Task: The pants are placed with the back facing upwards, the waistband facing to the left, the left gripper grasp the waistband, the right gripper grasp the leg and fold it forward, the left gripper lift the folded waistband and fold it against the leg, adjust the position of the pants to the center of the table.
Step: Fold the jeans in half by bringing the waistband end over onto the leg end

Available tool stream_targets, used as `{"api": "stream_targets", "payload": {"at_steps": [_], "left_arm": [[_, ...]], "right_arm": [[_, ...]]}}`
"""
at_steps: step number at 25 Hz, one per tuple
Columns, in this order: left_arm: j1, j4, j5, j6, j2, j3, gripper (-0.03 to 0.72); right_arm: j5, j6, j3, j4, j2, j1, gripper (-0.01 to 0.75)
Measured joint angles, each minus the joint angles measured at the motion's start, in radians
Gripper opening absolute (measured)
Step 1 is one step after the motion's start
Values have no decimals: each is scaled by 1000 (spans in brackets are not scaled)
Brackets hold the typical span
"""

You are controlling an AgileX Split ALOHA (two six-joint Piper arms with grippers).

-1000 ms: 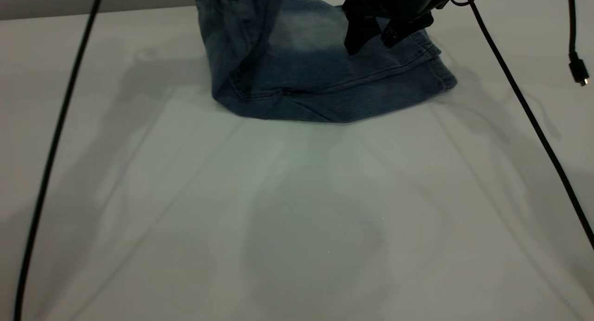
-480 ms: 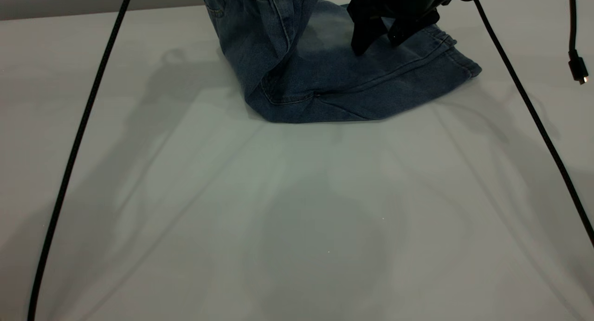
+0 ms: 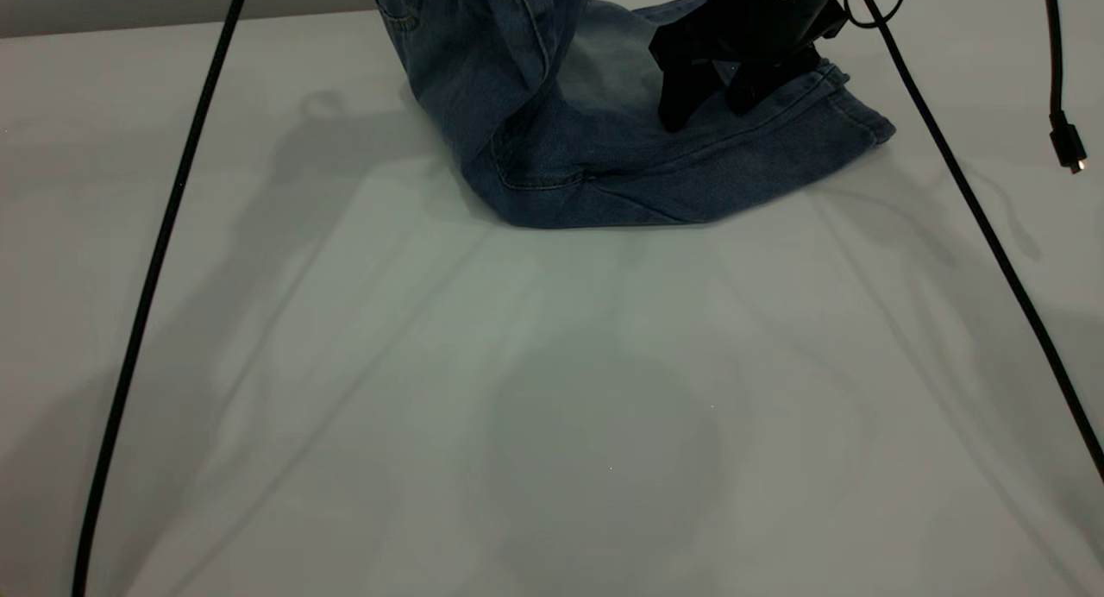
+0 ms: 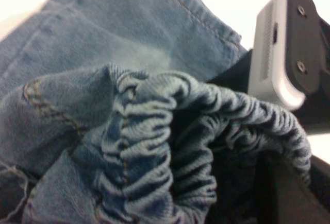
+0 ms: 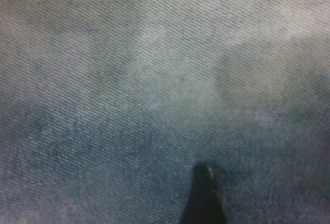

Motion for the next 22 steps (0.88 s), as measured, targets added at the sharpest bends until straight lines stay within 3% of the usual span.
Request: {"api": "stream_targets", "payload": {"at_steps": [10, 15, 22], "left_arm": [[-67, 0, -86, 34, 0, 0, 73], [-78, 16, -68, 55, 0, 0, 73], [-81, 18, -63, 54, 0, 0, 73]], "right_arm": [[23, 0, -40, -5, -8, 0, 480], [95, 26, -129, -64, -8, -14, 480], [233, 159, -320, -252, -8, -90, 480]]}}
